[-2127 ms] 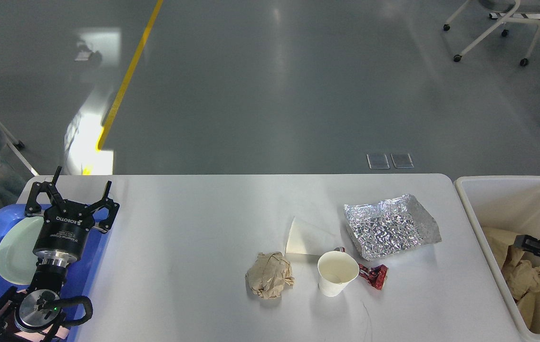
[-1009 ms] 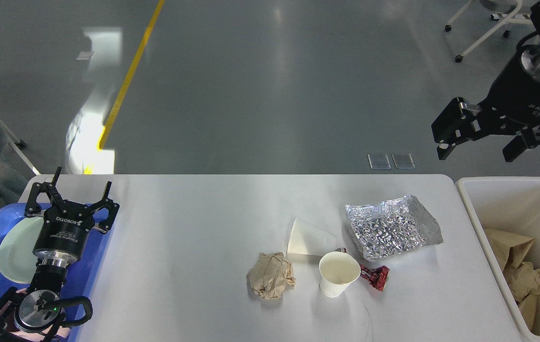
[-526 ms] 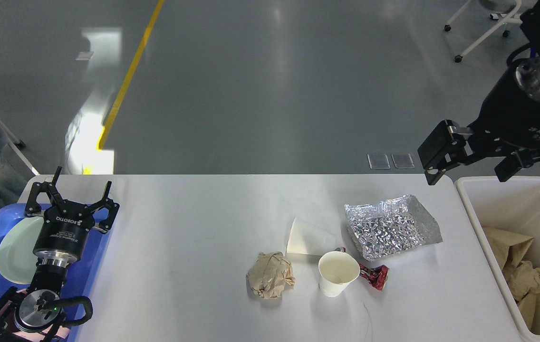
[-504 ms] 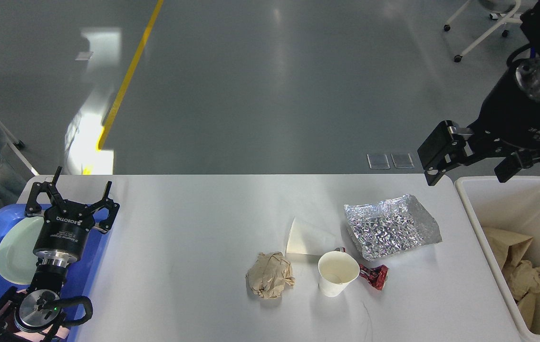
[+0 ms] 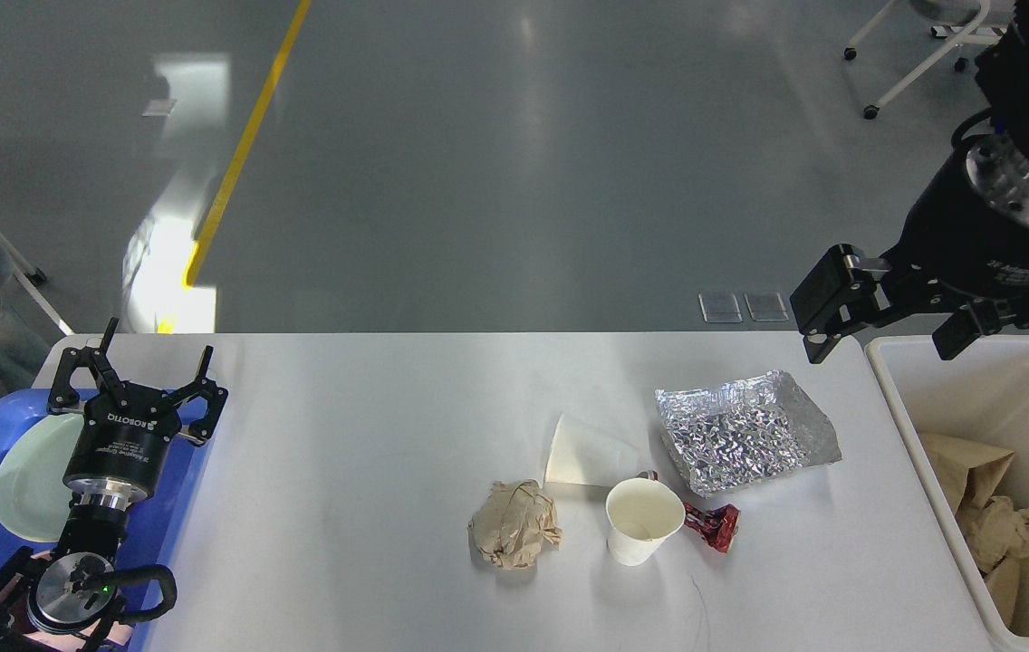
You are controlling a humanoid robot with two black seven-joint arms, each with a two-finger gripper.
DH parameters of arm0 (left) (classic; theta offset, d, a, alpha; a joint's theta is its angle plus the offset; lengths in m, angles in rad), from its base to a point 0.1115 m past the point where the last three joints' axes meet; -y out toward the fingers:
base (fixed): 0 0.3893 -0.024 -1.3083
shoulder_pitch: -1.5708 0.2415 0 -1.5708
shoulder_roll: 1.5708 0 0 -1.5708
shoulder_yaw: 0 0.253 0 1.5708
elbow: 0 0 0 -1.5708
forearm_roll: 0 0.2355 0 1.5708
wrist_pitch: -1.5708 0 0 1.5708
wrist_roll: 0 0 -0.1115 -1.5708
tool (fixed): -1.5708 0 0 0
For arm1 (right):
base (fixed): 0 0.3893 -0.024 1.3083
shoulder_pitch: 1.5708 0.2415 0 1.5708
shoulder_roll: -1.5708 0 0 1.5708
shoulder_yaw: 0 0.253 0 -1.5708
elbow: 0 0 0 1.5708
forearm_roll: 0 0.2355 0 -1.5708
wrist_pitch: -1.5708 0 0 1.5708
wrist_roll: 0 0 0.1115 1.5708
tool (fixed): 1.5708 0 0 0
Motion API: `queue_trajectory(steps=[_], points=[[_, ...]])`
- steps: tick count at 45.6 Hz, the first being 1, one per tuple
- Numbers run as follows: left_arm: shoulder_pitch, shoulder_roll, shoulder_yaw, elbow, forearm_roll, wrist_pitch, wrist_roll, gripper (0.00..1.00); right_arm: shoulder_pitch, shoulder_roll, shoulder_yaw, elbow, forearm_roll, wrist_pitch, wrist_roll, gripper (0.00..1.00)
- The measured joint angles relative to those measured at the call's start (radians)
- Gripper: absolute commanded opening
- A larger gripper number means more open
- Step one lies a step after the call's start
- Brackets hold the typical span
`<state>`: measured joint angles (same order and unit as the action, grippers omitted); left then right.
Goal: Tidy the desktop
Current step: 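Move the right gripper down over the crumpled foil sheet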
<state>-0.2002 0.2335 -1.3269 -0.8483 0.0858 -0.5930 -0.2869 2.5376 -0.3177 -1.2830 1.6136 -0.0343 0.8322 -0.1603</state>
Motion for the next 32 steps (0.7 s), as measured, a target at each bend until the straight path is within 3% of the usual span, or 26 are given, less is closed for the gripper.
queue_trajectory(steps=[11, 23, 32], points=[[0.000, 0.000, 0.000, 0.000, 0.000, 0.000, 0.000, 0.97, -0.231, -0.005, -0.008, -0.065, 0.174, -0.182, -0.010, 0.99], [-0.001, 0.000, 0.000, 0.000, 0.000, -0.001, 0.000, 0.97, -0.449, 0.017, -0.005, -0.128, 0.536, -0.425, -0.113, 0.97], [-0.001, 0.000, 0.000, 0.000, 0.000, -0.001, 0.000, 0.97, -0.623, 0.029, 0.002, -0.186, 0.809, -0.608, -0.118, 0.97]])
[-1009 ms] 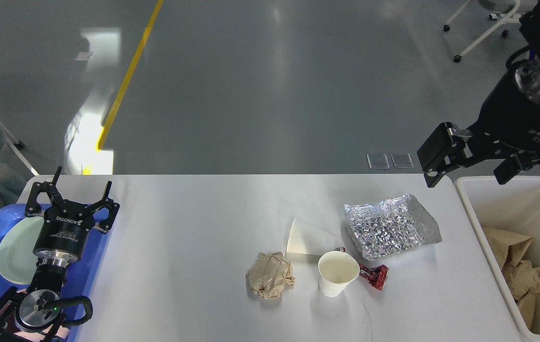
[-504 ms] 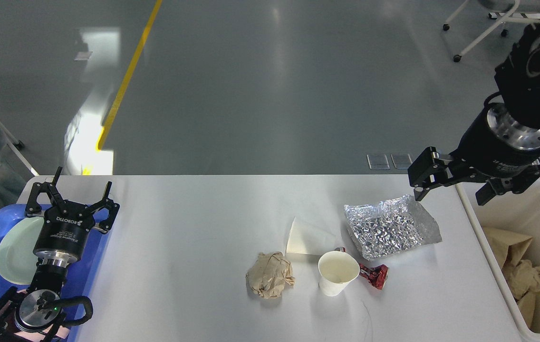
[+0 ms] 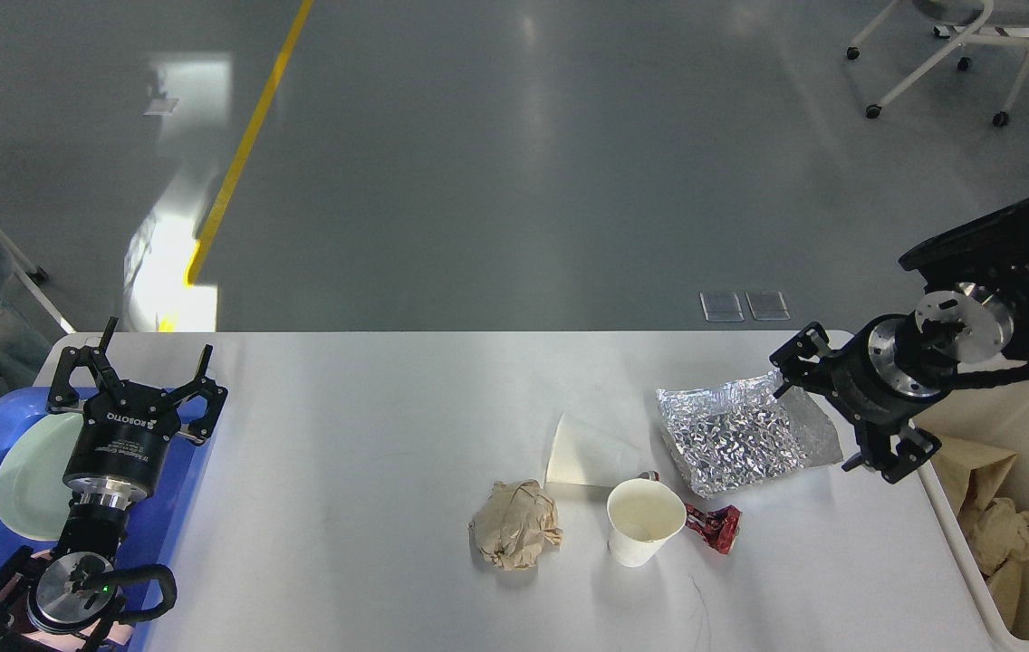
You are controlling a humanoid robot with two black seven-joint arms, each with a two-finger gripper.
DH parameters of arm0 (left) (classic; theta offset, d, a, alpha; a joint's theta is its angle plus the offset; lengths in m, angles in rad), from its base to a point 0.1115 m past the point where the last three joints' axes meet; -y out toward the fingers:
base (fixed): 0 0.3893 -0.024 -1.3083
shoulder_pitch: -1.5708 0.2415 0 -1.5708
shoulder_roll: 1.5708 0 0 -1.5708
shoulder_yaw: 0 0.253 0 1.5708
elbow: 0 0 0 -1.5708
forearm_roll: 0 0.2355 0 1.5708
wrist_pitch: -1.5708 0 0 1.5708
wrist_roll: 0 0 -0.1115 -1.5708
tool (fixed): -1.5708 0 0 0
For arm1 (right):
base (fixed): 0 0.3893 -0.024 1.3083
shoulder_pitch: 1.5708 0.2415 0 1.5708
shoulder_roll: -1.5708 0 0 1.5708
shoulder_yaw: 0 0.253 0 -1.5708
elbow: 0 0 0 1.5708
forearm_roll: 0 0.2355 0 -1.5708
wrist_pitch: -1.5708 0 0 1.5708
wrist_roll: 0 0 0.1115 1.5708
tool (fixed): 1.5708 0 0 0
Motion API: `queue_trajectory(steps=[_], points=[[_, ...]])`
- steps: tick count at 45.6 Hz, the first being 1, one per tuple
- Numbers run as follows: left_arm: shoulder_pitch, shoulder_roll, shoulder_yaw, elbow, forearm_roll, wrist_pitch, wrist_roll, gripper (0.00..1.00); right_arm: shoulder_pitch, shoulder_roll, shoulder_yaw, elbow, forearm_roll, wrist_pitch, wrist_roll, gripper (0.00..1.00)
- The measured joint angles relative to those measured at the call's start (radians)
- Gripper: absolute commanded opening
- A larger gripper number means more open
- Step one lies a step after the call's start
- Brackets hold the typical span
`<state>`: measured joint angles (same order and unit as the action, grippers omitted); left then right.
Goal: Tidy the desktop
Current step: 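Move the right gripper down over the crumpled foil sheet, then close the right gripper on the edge of the foil sheet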
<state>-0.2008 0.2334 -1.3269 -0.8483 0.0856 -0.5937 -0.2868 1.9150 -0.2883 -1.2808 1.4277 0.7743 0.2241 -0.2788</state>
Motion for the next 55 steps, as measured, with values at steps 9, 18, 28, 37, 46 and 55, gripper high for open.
queue_trajectory(steps=[9, 18, 28, 37, 46, 55], points=[[0.000, 0.000, 0.000, 0.000, 0.000, 0.000, 0.000, 0.97, -0.161, 0.005, 0.040, -0.099, 0.081, -0.065, 0.005, 0.98], [0.000, 0.000, 0.000, 0.000, 0.000, 0.000, 0.000, 0.97, -0.328, 0.006, 0.150, -0.237, 0.112, -0.096, 0.007, 0.99], [0.000, 0.000, 0.000, 0.000, 0.000, 0.000, 0.000, 0.97, -0.510, 0.065, 0.223, -0.414, 0.119, -0.117, 0.006, 0.99], [0.000, 0.000, 0.000, 0.000, 0.000, 0.001, 0.000, 0.97, -0.631, 0.116, 0.231, -0.569, 0.117, -0.118, 0.006, 0.98], [0.000, 0.000, 0.000, 0.000, 0.000, 0.001, 0.000, 0.97, -0.696, 0.131, 0.246, -0.655, 0.115, -0.121, 0.006, 0.85], [0.000, 0.000, 0.000, 0.000, 0.000, 0.001, 0.000, 0.97, -0.716, 0.132, 0.253, -0.676, 0.115, -0.124, 0.006, 0.51]])
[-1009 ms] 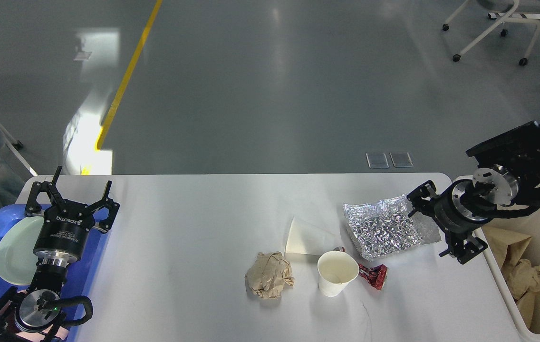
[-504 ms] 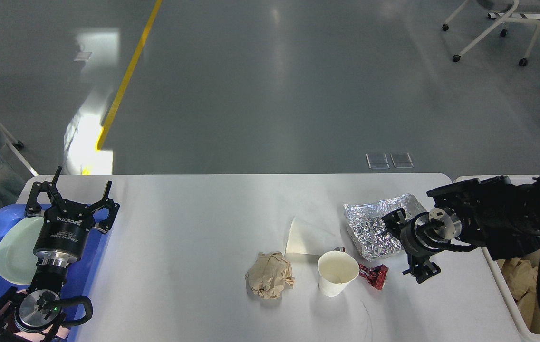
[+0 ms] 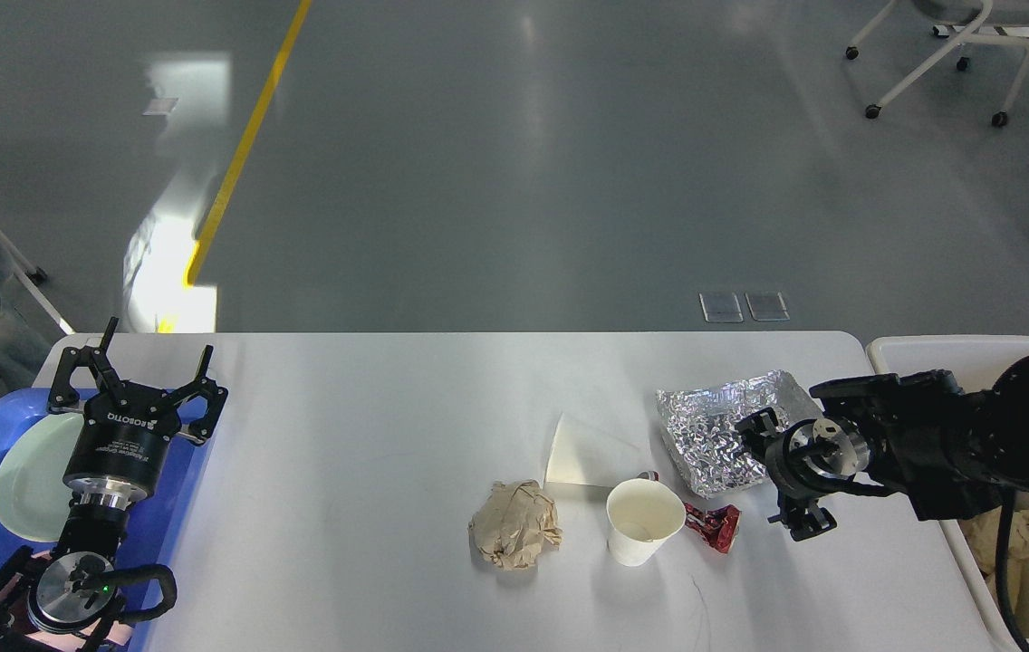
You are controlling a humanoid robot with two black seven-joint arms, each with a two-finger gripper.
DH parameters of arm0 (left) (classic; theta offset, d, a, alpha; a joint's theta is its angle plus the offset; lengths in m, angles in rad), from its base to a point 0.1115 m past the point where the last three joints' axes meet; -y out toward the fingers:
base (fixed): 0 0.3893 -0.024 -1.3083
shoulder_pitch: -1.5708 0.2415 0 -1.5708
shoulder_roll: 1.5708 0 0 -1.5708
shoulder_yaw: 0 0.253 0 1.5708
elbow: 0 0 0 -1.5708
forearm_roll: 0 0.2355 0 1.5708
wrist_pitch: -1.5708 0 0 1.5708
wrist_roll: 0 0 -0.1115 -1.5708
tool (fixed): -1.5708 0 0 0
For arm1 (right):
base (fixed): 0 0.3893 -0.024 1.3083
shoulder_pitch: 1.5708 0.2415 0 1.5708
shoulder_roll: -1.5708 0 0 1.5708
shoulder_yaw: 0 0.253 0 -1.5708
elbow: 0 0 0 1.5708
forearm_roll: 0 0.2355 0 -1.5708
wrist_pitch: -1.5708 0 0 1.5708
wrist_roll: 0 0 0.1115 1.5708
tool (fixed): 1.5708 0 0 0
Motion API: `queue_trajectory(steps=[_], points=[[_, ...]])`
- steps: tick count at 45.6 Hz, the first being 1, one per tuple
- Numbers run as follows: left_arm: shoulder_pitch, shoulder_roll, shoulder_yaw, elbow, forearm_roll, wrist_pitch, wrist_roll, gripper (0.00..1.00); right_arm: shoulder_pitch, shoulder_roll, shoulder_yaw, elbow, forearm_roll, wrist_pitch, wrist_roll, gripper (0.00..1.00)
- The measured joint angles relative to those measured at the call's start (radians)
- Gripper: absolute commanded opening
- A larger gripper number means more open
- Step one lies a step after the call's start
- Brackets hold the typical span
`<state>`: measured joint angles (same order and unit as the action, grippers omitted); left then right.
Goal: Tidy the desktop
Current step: 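Close the right gripper on the edge of the foil sheet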
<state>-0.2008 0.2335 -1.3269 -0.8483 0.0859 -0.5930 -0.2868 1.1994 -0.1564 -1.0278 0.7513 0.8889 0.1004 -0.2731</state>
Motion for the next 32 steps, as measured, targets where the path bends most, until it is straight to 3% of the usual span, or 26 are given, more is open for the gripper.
queue_trajectory(steps=[5, 12, 32], points=[[0.000, 0.000, 0.000, 0.000, 0.000, 0.000, 0.000, 0.97, -0.007, 0.000, 0.006, -0.002, 0.001, -0.001, 0.000, 0.38], [0.000, 0.000, 0.000, 0.000, 0.000, 0.000, 0.000, 0.97, -0.009, 0.000, 0.009, -0.004, 0.002, -0.002, 0.000, 0.00], [0.000, 0.000, 0.000, 0.000, 0.000, -0.001, 0.000, 0.97, -0.009, 0.000, 0.009, 0.002, -0.002, 0.014, -0.010, 0.00]])
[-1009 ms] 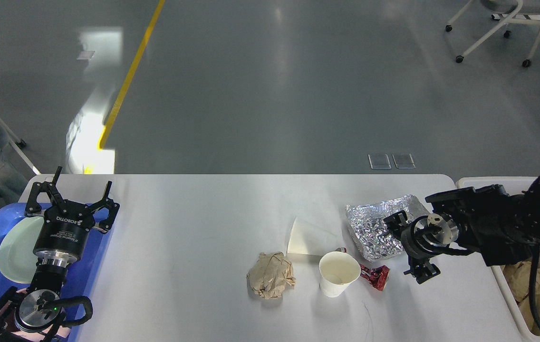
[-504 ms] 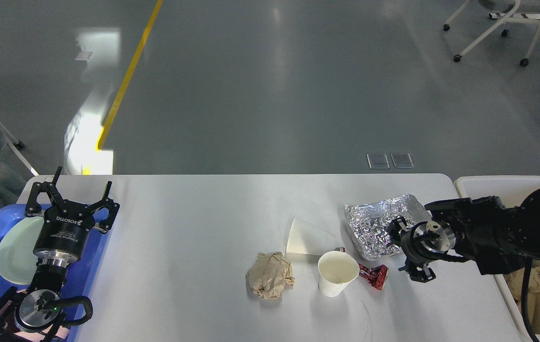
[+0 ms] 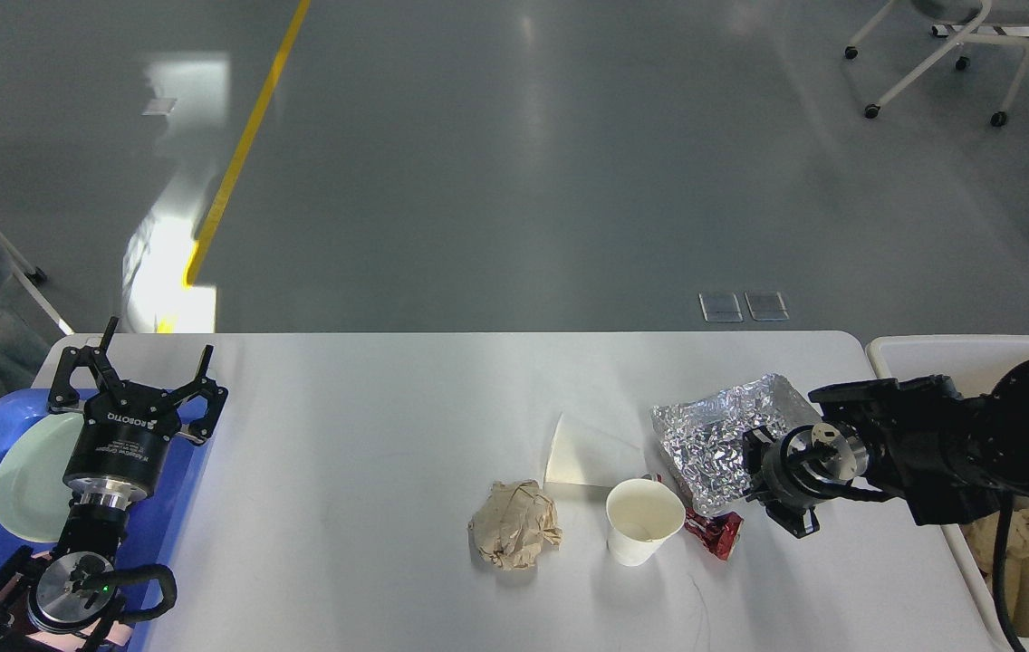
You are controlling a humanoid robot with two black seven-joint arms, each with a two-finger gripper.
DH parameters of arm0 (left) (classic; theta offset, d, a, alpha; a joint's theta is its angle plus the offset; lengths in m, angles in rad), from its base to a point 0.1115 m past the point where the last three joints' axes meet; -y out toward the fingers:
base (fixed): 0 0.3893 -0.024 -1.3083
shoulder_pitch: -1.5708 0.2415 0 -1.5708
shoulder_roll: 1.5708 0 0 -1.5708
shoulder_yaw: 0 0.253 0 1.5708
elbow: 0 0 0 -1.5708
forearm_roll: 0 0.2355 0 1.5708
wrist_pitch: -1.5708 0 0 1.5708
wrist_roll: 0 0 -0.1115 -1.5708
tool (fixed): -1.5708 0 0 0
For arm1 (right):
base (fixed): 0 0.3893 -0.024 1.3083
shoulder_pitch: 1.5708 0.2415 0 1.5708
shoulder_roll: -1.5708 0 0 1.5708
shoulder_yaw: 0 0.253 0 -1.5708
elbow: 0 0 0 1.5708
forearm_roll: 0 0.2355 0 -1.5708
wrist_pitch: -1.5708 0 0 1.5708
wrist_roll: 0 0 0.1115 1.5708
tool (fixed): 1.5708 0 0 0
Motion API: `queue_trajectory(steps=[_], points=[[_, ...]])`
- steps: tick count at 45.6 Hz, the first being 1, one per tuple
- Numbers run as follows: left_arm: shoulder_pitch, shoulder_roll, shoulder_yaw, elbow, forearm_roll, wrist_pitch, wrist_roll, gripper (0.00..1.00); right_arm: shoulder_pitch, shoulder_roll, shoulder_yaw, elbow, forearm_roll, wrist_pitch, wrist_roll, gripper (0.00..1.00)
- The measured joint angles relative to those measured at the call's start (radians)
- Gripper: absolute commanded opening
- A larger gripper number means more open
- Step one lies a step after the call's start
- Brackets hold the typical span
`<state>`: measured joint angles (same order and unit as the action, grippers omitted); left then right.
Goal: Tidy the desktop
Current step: 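Close the right gripper on the edge of the foil sheet, then lift the foil sheet and carry it into the white bin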
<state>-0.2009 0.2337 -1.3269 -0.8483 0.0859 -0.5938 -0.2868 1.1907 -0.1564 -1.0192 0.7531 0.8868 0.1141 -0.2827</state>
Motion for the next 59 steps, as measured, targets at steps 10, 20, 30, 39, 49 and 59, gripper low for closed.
queue_trajectory(steps=[10, 20, 30, 39, 49, 59], points=[[0.000, 0.000, 0.000, 0.000, 0.000, 0.000, 0.000, 0.97, 0.020, -0.011, -0.001, 0.009, -0.006, 0.002, -0.003, 0.00], [0.000, 0.000, 0.000, 0.000, 0.000, 0.000, 0.000, 0.97, 0.116, -0.103, -0.006, 0.106, -0.034, 0.028, -0.024, 0.00], [0.000, 0.000, 0.000, 0.000, 0.000, 0.001, 0.000, 0.97, 0.328, -0.258, -0.038, 0.284, -0.104, 0.138, -0.050, 0.00], [0.000, 0.000, 0.000, 0.000, 0.000, 0.001, 0.000, 0.97, 0.584, -0.336, -0.152, 0.484, -0.131, 0.255, -0.065, 0.00], [0.000, 0.000, 0.000, 0.000, 0.000, 0.001, 0.000, 0.97, 0.857, -0.338, -0.285, 0.711, -0.149, 0.289, -0.064, 0.00], [0.000, 0.000, 0.000, 0.000, 0.000, 0.001, 0.000, 0.97, 0.899, -0.342, -0.298, 0.750, -0.179, 0.285, -0.063, 0.00]])
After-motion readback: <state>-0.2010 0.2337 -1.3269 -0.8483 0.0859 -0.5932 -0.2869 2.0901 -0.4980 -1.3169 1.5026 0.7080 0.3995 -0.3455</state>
